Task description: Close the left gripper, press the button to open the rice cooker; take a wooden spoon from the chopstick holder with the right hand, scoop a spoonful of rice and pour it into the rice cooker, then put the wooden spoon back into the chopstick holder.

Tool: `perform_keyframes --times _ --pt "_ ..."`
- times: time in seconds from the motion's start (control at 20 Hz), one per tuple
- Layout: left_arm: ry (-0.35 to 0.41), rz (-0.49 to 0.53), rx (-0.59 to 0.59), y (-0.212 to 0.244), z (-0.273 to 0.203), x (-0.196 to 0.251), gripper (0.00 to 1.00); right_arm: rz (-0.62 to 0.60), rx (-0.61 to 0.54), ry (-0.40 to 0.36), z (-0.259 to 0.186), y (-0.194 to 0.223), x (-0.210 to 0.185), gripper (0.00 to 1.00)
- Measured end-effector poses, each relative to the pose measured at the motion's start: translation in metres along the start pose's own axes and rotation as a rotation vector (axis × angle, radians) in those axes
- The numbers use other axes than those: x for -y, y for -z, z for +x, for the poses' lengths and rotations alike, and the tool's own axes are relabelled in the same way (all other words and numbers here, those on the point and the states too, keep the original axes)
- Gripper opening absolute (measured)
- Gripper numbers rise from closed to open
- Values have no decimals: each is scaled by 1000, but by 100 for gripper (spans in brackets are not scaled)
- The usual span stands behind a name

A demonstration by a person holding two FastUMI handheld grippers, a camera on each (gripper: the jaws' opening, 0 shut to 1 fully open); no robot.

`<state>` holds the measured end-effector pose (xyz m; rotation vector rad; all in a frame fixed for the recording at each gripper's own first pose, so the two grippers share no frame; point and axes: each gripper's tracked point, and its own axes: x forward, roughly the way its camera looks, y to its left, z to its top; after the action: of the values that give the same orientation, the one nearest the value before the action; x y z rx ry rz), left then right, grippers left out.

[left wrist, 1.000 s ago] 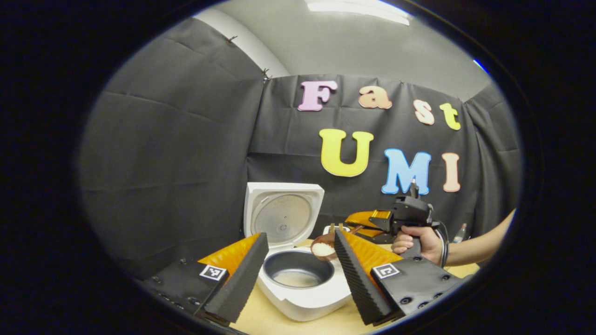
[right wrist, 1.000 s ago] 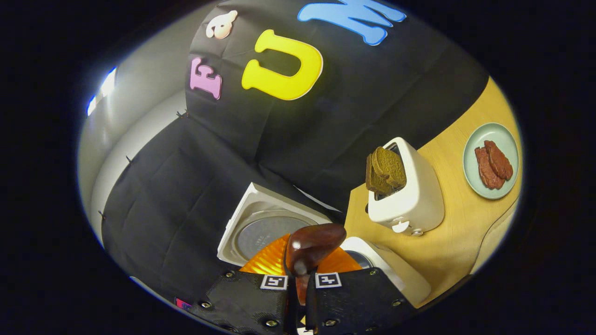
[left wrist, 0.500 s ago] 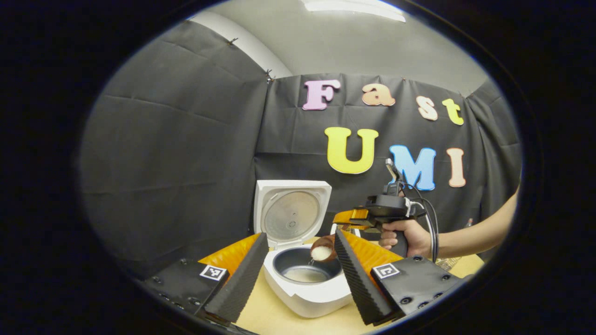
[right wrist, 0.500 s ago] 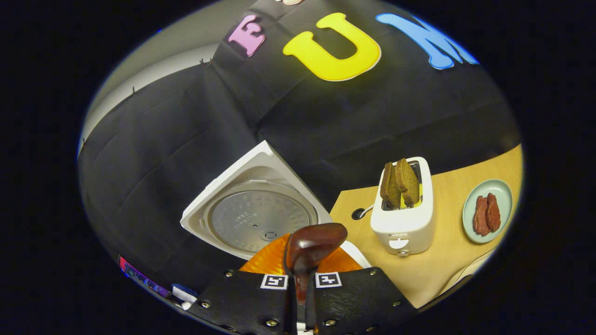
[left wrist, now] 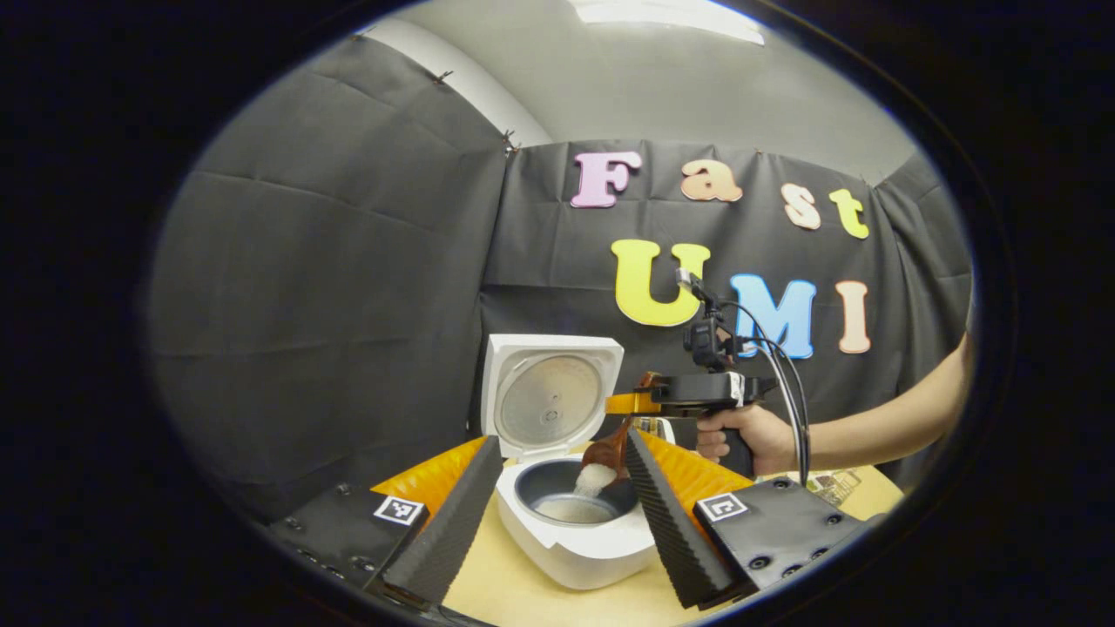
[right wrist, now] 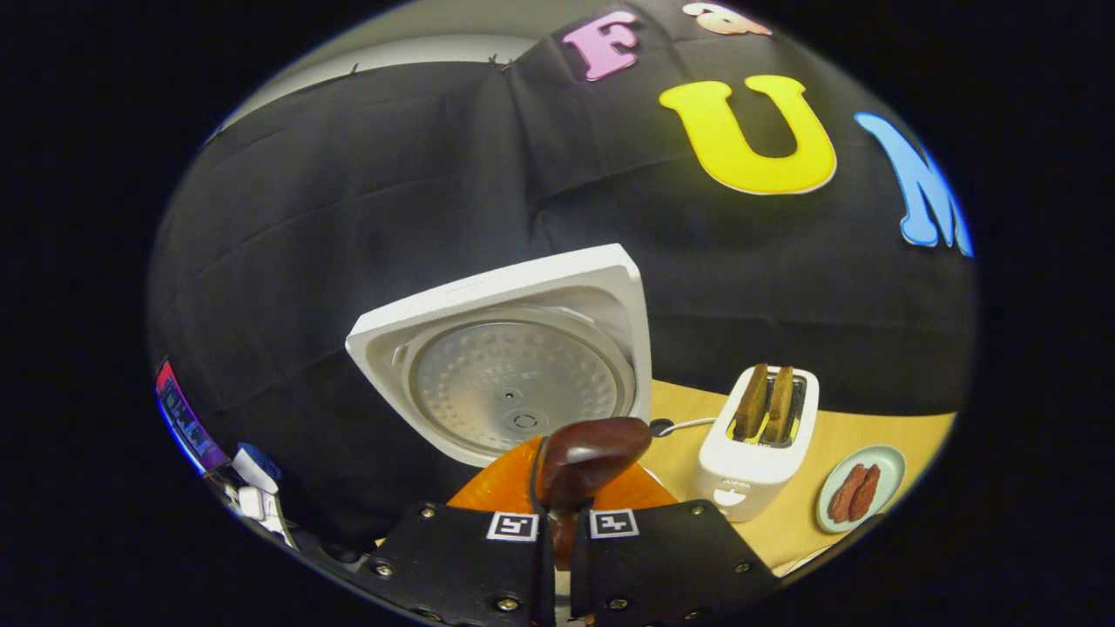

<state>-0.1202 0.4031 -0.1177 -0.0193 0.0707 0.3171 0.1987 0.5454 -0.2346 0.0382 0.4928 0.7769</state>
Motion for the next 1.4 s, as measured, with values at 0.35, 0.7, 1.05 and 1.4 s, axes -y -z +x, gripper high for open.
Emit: perform_keyframes --times 0.35,0.7,1.05,1.4 --pt "-3 -23 -2 7 -10 -5 96 -198 31 -58 -5 -13 -27 7" --pt "-2 -43 -3 11 -12 -6 96 -606 82 -126 -24 -21 -65 7" --pt "-1 -49 -6 7 -6 0 98 -429 145 -142 -48 -52 -57 8" --pt "-38 -64 -11 1 -4 20 98 -52 217 -137 -82 -90 0 7"
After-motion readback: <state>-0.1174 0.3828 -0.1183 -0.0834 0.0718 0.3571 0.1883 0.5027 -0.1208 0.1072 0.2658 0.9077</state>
